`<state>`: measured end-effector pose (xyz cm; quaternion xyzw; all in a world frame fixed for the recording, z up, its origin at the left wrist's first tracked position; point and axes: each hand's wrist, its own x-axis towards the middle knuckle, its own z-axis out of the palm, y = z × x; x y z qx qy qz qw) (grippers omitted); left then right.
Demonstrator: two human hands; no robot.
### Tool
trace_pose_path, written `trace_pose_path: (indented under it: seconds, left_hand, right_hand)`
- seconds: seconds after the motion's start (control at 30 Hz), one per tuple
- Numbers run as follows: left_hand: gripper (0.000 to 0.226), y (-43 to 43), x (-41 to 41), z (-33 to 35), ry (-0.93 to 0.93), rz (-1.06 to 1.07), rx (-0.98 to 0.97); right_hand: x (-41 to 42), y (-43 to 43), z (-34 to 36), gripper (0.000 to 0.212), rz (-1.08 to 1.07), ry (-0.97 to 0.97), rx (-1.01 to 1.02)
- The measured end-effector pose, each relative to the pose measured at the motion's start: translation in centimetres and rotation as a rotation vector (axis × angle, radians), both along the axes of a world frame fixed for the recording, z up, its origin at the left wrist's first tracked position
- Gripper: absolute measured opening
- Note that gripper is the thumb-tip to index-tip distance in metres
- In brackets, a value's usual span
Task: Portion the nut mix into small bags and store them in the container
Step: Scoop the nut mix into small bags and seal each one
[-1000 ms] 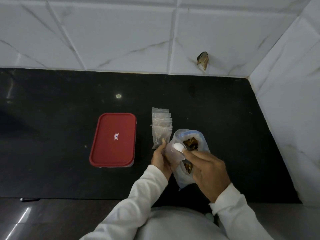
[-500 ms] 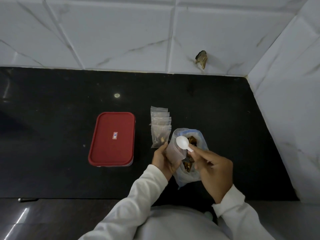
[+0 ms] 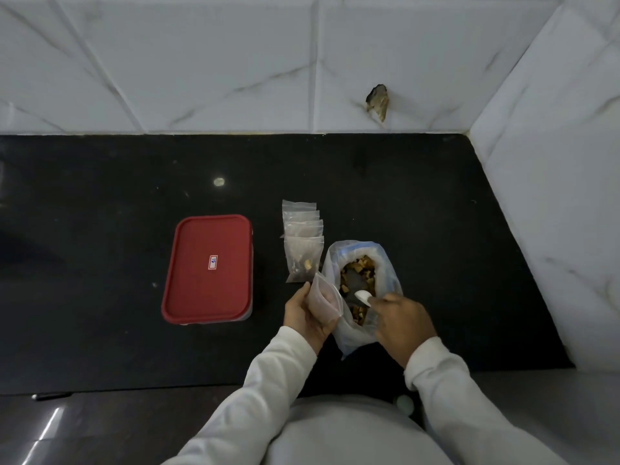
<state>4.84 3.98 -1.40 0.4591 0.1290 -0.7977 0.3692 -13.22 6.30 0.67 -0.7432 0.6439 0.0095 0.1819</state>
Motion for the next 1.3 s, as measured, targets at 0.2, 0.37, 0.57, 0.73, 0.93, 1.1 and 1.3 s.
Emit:
trace_pose_path:
  seconds: [0.2,0.37,0.57,0.73,0.93,1.1,1.3]
  left_hand:
    - [0.039,-0.1,-1.3,-0.5,-0.086,0.029,0.014]
    - [0.042,-0.1,-1.8,-0.8,-0.101,0.078,0.039]
    - [0.035,0.1,-2.0,-0.8,-0.104,0.148,0.046]
    - [0.028,0.0,-1.8,-0.6,-0.08,0.142,0.066]
    - [0.026,0.1,-1.7,-0.3,-0.062,0.203,0.058]
    - [0.029,0.2,-1.5,-0.6,-0.036,0.195,0.051]
    - [0.031,0.1,-1.7,-0.4,-0.065,0.166,0.028]
  right_hand:
    - [0.2,0.1,0.2,0.032,0.01,-0.006,0.065]
    - [-0.6,-0.3,-0.4,0.023,-0.13,-0.213,0.096]
    - [-0.4,-0.3,-0.2,0.022,-0.311,-0.437,0.232]
    - [-0.4,-0.8,-0.4,0.021,-0.59,-0.669,0.382]
    - [0.0,-0.2,-0.7,0.021,-0.808,-0.844,0.389]
    - [0.6,-0.2,-0.5,0.019,-0.897,-1.013,0.492]
    - [0.0,-0.9,-0.7,0.019,-0.999,-1.152,0.614]
